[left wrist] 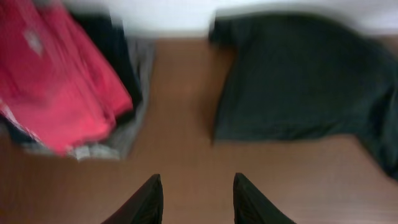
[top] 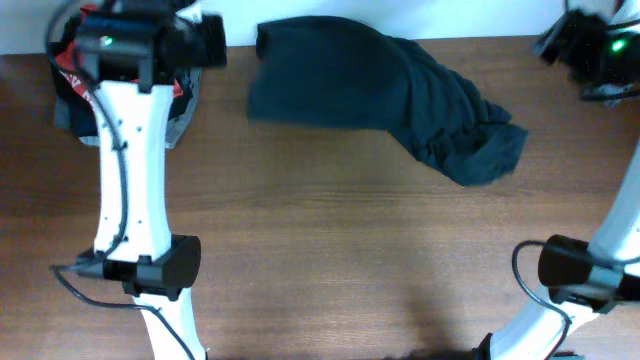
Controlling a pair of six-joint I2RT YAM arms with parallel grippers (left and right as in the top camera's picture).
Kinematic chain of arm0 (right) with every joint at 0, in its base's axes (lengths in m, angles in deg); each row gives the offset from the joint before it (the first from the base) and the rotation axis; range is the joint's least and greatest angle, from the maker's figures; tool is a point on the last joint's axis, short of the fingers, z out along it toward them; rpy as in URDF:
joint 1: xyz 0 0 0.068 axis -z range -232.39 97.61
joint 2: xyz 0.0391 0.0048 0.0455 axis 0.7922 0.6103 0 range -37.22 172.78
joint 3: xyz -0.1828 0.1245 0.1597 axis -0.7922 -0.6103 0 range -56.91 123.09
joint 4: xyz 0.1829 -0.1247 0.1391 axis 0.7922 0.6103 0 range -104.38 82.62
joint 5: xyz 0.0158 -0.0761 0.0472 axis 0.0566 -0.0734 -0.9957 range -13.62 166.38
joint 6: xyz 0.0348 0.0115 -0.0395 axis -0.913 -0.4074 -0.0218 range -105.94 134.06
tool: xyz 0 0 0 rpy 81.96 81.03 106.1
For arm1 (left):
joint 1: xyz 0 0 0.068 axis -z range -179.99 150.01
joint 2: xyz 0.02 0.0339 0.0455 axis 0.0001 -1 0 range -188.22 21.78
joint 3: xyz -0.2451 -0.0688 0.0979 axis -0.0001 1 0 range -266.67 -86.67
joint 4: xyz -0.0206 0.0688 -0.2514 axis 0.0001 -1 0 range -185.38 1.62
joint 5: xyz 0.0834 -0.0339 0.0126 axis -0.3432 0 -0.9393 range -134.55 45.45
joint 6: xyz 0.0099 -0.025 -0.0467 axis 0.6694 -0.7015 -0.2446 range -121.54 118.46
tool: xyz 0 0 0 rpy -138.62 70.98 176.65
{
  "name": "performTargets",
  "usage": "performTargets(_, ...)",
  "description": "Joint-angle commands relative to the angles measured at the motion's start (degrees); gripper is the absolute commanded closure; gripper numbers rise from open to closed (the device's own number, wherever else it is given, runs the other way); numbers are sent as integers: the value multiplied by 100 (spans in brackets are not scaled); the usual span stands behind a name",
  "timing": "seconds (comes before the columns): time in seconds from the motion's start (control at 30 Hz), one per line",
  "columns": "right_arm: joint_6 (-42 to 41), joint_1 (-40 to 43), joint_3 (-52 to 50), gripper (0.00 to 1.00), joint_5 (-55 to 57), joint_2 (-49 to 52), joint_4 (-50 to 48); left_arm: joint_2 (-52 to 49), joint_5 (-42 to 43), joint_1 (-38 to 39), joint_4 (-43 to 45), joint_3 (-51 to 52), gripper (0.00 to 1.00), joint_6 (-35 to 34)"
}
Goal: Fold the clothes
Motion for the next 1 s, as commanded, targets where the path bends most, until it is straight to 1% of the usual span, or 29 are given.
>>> performTargets(0.0, 83, -33, -262, 17, 280, -28, 234, -105, -13, -28, -116, 584, 62, -479)
performTargets(0.03, 85, -33, -304, 17, 374, -28, 295, -105, 48, -28, -140, 706, 58, -474)
performTargets(0.07, 168, -33, -339, 17, 411, -28, 295, -105, 129, -28, -157, 820, 51, -472)
performTargets(0.1, 170, -33, -343, 15, 417, -31, 295, -105, 208, -28, -153, 911, 40, -472)
performTargets(0.13, 168, -33, -343, 13, 413, -28, 295, -105, 297, -28, -151, 990, 34, -472)
performTargets(0.17, 170, -33, -343, 10, 415, -28, 293, -105, 415, -28, -140, 1071, 32, -466)
performTargets(0.2, 170, -33, -348, 5, 439, -28, 295, -105, 485, -28, -98, 1167, 32, -461)
performTargets(0.27, 166, -33, -367, 4, 586, -26, 293, -105, 702, -28, 44, 1403, 31, -374)
performTargets(0.43, 74, -26, -625, 4, 673, -17, 293, -116, 1123, -28, 713, 2321, 30, -251)
performTargets(0.5, 70, -26, -804, 4, 675, -20, 293, -116, 1156, -28, 1080, 2837, 31, -256)
performTargets(0.53, 55, -26, -946, 5, 695, -20, 278, -116, 1156, -28, 1362, 3213, 31, -258)
performTargets(0.63, 57, -26, -1187, 7, 697, -20, 227, -131, 1152, -28, 1864, 3698, 31, -284)
performTargets(0.83, 111, -96, -1635, 7, 693, -20, 208, -549, 1110, -28, 2640, 3853, 31, -352)
performTargets(0.97, 146, -275, -2065, 7, 844, -17, 94, -833, 1113, -17, 2931, 3851, 31, -365)
